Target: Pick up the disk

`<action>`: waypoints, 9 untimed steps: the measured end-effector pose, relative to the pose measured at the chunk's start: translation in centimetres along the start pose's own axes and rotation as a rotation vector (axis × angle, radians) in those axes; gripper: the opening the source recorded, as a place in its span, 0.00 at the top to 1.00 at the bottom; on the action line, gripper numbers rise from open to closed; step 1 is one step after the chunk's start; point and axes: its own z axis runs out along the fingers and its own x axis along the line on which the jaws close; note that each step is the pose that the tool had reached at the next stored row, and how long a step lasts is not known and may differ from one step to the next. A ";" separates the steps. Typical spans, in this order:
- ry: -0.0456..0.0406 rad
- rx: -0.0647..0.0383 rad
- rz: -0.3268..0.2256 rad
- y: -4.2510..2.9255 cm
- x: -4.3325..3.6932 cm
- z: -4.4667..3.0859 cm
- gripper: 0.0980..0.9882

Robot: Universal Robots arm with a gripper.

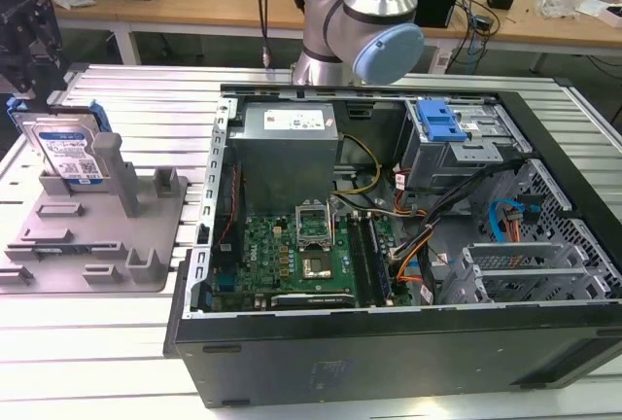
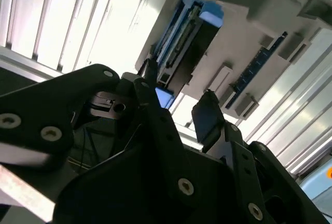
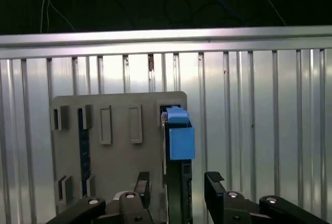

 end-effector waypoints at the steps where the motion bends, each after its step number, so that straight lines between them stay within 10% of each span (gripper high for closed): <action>1: 0.0000 0.000 -0.002 0.70 -0.17 0.12 0.50; 9: -0.0007 -0.002 -0.067 1.90 -0.21 0.91 0.50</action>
